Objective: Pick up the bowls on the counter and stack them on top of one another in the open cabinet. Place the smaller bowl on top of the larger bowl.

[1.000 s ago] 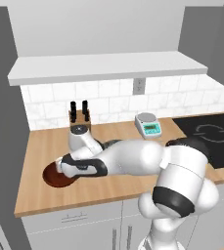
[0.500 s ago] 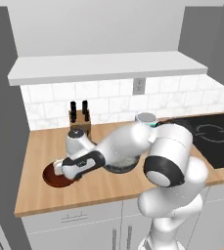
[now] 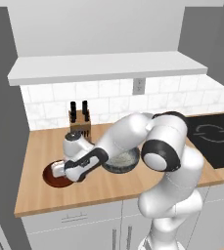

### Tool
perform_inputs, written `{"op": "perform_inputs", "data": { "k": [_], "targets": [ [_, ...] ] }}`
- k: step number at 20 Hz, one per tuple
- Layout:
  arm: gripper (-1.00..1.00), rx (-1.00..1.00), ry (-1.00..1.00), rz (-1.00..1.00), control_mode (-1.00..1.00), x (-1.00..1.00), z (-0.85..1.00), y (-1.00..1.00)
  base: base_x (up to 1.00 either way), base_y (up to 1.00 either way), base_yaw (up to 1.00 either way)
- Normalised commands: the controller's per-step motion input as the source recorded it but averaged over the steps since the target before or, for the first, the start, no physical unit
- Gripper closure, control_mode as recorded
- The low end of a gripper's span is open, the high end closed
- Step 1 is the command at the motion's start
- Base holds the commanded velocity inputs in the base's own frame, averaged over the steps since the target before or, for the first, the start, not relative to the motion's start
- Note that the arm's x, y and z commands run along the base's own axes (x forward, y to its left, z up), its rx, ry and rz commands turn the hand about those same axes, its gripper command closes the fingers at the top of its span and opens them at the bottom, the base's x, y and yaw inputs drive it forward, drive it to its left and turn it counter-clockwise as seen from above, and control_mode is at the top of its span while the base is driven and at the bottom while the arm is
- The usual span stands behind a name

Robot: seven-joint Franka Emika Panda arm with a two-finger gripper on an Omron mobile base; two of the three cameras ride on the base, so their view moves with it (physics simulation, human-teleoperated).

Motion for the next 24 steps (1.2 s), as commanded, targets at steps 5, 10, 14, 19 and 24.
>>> {"op": "perform_inputs", "data": {
  "k": [5, 10, 14, 19, 24],
  "targets": [
    [1.0, 0.0, 0.0, -0.01, -1.0, 0.0, 0.01, 0.0, 0.0, 0.0, 0.0],
    [1.0, 0.11, -0.07, -0.13, -1.0, -0.03, 0.58, -0.34, 0.0, 0.0, 0.0],
    [1.0, 0.16, -0.15, -0.23, -1.0, 0.0, 0.98, -0.45, 0.0, 0.0, 0.0],
    [1.0, 0.17, -0.12, -0.29, -1.0, -0.03, 0.9, -0.83, 0.0, 0.0, 0.0],
    [1.0, 0.13, 0.01, -0.35, -1.0, 0.0, 0.49, -1.0, 0.0, 0.0, 0.0]
  ]
}}
